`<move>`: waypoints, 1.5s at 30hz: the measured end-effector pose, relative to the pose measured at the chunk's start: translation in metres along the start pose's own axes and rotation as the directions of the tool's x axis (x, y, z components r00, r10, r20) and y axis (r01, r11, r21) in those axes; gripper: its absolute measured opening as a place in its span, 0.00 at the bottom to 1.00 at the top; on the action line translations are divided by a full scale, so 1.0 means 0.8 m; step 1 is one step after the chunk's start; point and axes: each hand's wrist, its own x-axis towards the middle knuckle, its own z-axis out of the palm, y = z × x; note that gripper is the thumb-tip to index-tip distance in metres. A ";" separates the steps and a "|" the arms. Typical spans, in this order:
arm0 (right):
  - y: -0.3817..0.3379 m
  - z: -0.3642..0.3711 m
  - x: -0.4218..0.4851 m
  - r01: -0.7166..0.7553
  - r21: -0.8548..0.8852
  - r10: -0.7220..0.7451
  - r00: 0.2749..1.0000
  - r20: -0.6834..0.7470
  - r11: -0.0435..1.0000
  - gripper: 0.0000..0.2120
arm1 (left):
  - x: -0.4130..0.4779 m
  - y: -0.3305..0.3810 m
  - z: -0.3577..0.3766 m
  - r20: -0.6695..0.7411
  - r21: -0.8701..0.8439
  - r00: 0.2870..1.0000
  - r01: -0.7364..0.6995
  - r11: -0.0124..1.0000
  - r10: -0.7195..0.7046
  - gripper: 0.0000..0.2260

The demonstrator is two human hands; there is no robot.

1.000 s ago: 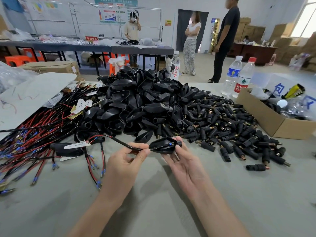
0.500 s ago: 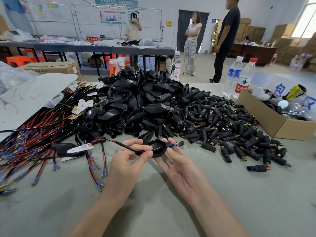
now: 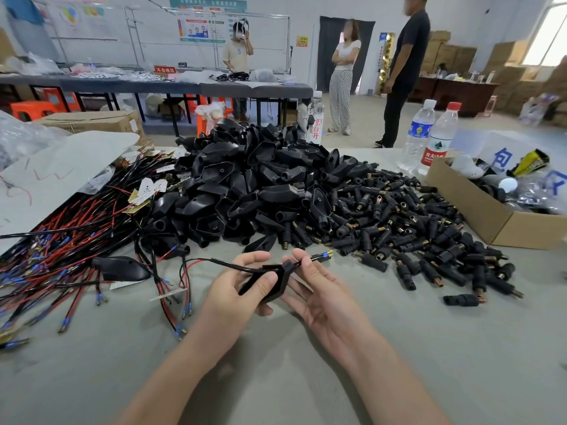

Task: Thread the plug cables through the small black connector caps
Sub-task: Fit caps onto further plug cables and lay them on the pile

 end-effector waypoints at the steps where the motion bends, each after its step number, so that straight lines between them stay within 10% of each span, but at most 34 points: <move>1: -0.001 0.000 0.000 0.011 -0.021 -0.012 1.000 -0.010 1.000 0.11 | 0.001 0.000 -0.001 0.010 -0.029 1.000 0.024 0.999 -0.024 0.12; 11: -0.019 -0.016 0.009 0.133 -0.012 -0.132 0.967 -0.216 0.991 0.08 | 0.012 0.007 -0.009 0.043 -0.490 0.968 0.237 0.839 -0.248 0.17; 45: -0.070 -0.044 0.004 0.302 0.056 -0.241 0.847 -0.475 0.952 0.07 | 0.013 0.008 -0.019 -0.036 -0.437 0.976 0.177 0.882 -0.214 0.16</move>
